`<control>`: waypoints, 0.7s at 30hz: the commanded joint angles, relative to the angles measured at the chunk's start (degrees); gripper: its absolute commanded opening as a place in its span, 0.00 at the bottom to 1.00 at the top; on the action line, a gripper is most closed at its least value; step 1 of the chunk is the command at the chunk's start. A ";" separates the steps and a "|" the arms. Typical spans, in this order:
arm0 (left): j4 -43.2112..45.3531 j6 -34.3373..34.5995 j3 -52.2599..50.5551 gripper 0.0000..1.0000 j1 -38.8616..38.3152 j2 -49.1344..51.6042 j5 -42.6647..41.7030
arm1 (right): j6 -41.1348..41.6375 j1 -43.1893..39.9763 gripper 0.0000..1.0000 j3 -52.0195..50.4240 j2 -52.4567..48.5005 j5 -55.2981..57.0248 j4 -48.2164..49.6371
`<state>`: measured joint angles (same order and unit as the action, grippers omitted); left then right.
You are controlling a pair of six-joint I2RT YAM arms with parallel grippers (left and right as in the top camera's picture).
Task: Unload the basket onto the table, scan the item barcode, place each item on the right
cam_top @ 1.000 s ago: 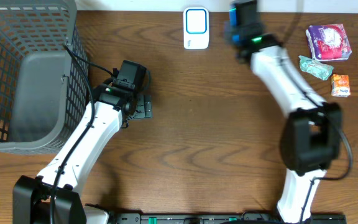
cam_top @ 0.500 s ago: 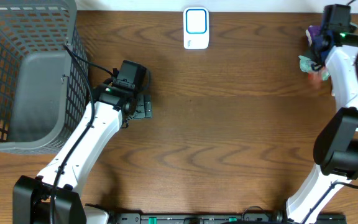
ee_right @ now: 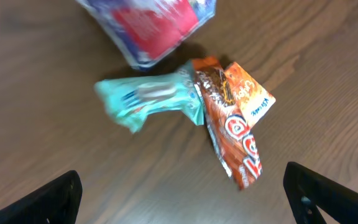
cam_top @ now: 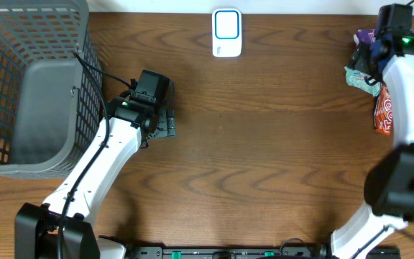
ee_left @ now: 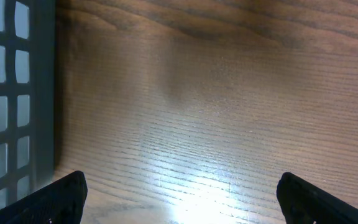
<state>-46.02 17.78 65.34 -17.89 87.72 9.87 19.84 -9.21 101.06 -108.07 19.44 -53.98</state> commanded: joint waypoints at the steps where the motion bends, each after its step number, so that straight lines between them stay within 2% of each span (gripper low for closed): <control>1: 0.00 -0.07 -0.31 0.98 0.09 0.22 1.14 | -0.57 2.49 0.99 0.39 11.10 -8.00 -3.67; 5: 0.02 -0.09 -0.31 0.98 0.09 0.22 1.14 | 0.00 5.55 0.99 0.35 18.88 -14.56 -9.92; 10: 0.00 -0.07 -0.31 0.98 0.09 0.22 1.14 | 1.18 13.33 0.99 -3.34 27.82 -14.40 -14.08; 16: 0.00 -0.07 -0.31 0.98 0.09 0.22 1.14 | 3.48 24.63 0.99 -19.78 42.40 -7.39 -7.28; 21: 0.02 -0.07 -0.31 0.98 0.09 0.22 1.14 | 5.03 29.53 0.99 -34.77 53.24 -5.01 1.88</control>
<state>-45.98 17.78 65.32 -17.89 87.72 9.89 22.90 18.48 72.12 -59.16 11.16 -54.24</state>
